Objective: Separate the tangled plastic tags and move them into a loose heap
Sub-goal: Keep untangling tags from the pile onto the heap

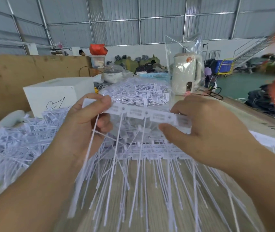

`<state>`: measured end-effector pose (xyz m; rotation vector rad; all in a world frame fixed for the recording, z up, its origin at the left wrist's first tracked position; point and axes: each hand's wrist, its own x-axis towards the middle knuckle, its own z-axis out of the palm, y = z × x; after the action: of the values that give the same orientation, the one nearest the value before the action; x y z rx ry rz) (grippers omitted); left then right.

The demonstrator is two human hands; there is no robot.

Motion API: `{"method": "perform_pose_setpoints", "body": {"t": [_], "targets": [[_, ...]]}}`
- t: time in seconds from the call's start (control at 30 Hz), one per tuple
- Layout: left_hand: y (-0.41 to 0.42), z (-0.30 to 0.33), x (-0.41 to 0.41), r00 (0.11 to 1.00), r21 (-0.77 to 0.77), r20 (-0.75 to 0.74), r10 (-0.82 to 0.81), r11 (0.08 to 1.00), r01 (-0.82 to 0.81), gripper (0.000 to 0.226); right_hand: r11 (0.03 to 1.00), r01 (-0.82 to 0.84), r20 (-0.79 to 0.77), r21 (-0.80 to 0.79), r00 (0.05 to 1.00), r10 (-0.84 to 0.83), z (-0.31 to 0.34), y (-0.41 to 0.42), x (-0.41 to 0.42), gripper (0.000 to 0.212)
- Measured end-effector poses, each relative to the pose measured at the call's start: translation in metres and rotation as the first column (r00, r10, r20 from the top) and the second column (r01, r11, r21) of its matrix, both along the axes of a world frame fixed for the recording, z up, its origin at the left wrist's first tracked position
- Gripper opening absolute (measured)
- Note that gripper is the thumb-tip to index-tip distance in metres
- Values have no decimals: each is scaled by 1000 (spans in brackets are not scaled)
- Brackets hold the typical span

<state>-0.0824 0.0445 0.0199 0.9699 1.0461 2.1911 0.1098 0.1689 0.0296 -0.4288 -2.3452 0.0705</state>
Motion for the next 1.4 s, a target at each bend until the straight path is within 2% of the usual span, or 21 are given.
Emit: {"method": "perform_pose_setpoints", "body": {"t": [0.13,0.23,0.33,0.43,0.5,0.57,0.63,0.7,0.8,0.93,1.03,1.13,1.3,1.33,1.4], "targets": [[-2,7,3,997,55,-33,-75,996,76,22,993,-42,-208,110,976,64,2,-2,3,34],[-3,9,7,997,29,-24,-73,997,74,22,984,-42,-327,176,940,98,-1,0,2,24],[-1,7,10,999,-7,-13,-32,999,32,14,973,-37,-391,227,912,126,-3,4,2,24],[-2,8,8,999,10,-15,-36,999,36,17,965,-39,-402,259,904,145,-4,5,2,26],[-4,8,6,997,-5,-30,-71,997,71,20,967,-43,-385,251,912,141,-3,5,1,27],[-3,7,4,997,-101,-71,-37,994,30,22,978,-15,-317,210,945,82,-3,7,0,30],[1,1,3,983,-209,-171,68,972,-104,26,991,40,-183,127,983,-16,-4,11,-1,33],[6,-5,4,971,-257,-205,119,951,-171,27,995,94,-14,30,996,-93,-5,12,-3,39],[12,-13,10,959,-298,-255,124,934,-200,26,998,63,149,-30,987,-58,-6,11,-7,40],[14,-19,25,903,-312,-430,-1,939,-147,25,958,-202,157,-204,959,236,-15,0,-9,34],[14,-20,31,885,-325,-461,-69,941,-96,28,870,-293,147,-397,915,375,-24,-4,-13,29],[11,-18,27,838,-344,-540,-77,929,-136,38,838,-310,124,-450,907,402,-26,2,-16,23],[1,-11,19,707,-494,-670,-226,847,-197,36,841,-310,139,-443,903,406,-23,5,-15,25],[2,-11,19,709,-517,-661,-245,833,-194,36,844,-310,129,-437,907,400,-23,5,-15,24],[5,-13,23,776,-516,-588,-228,845,-143,35,848,-309,79,-430,923,376,-24,4,-16,22]]}}
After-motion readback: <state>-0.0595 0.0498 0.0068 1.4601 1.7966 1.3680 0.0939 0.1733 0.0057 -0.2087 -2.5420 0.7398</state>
